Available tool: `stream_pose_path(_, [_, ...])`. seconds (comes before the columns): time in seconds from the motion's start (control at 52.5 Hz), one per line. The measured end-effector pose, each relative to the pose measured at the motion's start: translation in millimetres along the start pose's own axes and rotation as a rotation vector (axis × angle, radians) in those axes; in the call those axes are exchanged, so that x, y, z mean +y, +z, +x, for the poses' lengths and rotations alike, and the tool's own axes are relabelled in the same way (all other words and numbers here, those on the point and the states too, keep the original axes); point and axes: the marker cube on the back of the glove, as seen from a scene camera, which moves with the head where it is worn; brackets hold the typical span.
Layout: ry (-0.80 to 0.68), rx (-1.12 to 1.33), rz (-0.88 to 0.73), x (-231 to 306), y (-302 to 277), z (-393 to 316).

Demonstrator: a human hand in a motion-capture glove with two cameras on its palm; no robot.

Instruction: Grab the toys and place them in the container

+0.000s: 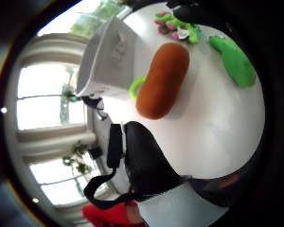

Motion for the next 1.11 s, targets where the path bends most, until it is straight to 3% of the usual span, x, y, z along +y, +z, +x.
stream_pose_path(0.648, [-0.016, -0.007, 0.008, -14.9, 3.6, 10.4])
stream_pose_path(1.106, [-0.083, -0.074, -0.096, -62.9, 53.0, -53.0])
